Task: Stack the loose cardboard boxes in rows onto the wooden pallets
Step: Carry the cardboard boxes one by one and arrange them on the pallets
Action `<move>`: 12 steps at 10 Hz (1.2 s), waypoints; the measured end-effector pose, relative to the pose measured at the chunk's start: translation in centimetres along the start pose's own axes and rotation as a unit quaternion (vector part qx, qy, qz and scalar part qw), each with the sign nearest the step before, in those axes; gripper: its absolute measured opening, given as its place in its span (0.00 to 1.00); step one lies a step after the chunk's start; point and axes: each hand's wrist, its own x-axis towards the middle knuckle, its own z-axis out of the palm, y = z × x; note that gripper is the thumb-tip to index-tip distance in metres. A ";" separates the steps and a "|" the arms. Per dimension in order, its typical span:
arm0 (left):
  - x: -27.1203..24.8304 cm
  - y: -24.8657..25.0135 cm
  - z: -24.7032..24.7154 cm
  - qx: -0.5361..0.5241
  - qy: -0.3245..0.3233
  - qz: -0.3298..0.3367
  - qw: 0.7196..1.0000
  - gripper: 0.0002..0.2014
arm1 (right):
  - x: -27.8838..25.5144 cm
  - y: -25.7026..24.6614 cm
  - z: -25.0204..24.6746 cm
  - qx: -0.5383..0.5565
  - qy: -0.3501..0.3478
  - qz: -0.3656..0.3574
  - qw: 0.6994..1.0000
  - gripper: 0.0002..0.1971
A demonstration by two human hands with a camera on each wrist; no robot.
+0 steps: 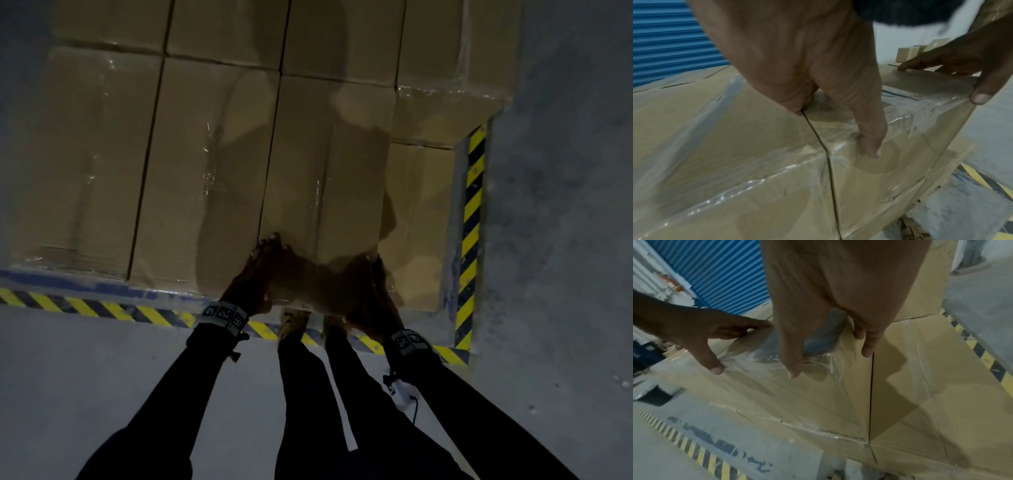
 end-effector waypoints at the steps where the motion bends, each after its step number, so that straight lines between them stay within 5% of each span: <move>1: -0.4 0.3 -0.2 -0.005 -0.017 -0.016 1.000 0.66 | 0.3 1.0 0.3 0.085 -0.047 0.068 0.993 0.66; 2: -0.8 1.2 -0.6 0.007 -0.014 -0.007 1.000 0.64 | 0.2 -0.1 -0.8 0.085 -0.046 0.078 0.992 0.50; 4: -1.1 0.9 0.1 0.080 0.020 0.022 0.996 0.62 | -0.3 -1.0 -1.7 -0.157 -0.029 -0.007 0.987 0.68; 5: -1.5 1.3 0.9 0.169 0.086 0.032 0.981 0.49 | -1.2 -1.3 -2.2 -0.178 -0.014 -0.036 0.983 0.66; 9: -1.2 0.1 1.7 0.224 0.053 0.036 0.972 0.49 | -2.2 -2.0 -1.8 -0.183 0.029 -0.040 0.982 0.67; 11: -2.4 3.1 -1.5 0.260 -0.082 -0.002 0.962 0.50 | -5.8 -2.3 -1.9 -0.207 0.040 -0.094 0.973 0.56; 12: -4.3 5.8 -2.6 0.240 -0.061 -0.003 0.969 0.35 | -9.4 -3.0 -2.3 -0.129 0.101 -0.106 0.981 0.51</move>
